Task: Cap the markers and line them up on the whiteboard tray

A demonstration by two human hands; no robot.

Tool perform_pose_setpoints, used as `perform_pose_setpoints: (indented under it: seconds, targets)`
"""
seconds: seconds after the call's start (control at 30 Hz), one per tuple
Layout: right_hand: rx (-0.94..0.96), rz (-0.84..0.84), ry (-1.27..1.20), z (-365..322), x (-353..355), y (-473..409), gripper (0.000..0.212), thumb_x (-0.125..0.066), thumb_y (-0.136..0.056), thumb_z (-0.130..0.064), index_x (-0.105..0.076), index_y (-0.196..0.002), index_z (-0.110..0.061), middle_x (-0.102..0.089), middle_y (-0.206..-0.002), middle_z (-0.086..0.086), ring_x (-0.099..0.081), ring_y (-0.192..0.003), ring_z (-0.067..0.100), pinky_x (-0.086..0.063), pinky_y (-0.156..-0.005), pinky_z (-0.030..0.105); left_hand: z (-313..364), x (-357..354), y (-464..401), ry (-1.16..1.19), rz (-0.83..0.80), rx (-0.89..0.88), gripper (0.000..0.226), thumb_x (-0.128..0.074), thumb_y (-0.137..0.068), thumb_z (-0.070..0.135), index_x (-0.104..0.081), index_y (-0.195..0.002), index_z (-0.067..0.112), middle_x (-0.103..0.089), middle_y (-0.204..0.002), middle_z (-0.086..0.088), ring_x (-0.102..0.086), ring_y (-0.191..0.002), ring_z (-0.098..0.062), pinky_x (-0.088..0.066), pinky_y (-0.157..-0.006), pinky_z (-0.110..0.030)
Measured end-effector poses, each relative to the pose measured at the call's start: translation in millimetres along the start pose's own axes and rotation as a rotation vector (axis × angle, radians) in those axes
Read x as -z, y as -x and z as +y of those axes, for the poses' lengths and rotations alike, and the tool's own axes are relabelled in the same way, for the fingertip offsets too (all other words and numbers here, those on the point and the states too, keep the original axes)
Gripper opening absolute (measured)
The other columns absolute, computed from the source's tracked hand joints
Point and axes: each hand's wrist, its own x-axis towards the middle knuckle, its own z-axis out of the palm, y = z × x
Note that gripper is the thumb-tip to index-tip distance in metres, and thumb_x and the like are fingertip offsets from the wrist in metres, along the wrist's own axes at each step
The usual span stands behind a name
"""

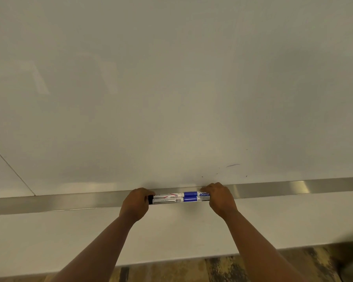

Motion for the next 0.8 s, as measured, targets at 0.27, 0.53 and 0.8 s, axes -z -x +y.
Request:
perform_pose_setpoints:
  seconds: [0.27, 0.53, 0.8]
  targets:
    - [-0.001, -0.033, -0.048, -2, 5, 1, 0.038, -0.053, -0.092, -0.021, -0.047, -0.129, -0.016, -0.057, -0.127, 0.011, -0.049, -0.118, 0.021, -0.042, -0.096, 0.029, 1, 2, 2, 0.04, 0.003, 0.024, 0.037, -0.038, -0.087, -0.002, -0.067, -0.106, 0.013, -0.067, -0.111, -0.012, -0.058, -0.101, -0.027, -0.045, -0.087, -0.031]
    - [-0.001, -0.053, -0.029, -4, 7, 2, 0.039, -0.052, -0.093, -0.017, -0.045, -0.131, -0.015, -0.055, -0.13, 0.011, -0.048, -0.119, 0.023, -0.042, -0.098, 0.03, 3, 5, 3, 0.013, -0.011, 0.012, 0.038, -0.038, -0.086, -0.004, -0.067, -0.106, 0.013, -0.067, -0.11, -0.012, -0.058, -0.1, -0.027, -0.044, -0.086, -0.03]
    - [0.078, 0.169, -0.084, -12, 22, 5, 0.046, -0.066, -0.083, -0.018, -0.051, -0.126, -0.011, -0.057, -0.131, 0.012, -0.051, -0.122, 0.025, -0.041, -0.1, 0.032, 14, 16, 8, -0.11, 0.12, -0.142, 0.047, -0.042, -0.087, 0.0, -0.047, -0.13, 0.019, -0.061, -0.123, -0.003, -0.051, -0.117, -0.023, -0.05, -0.086, -0.036]
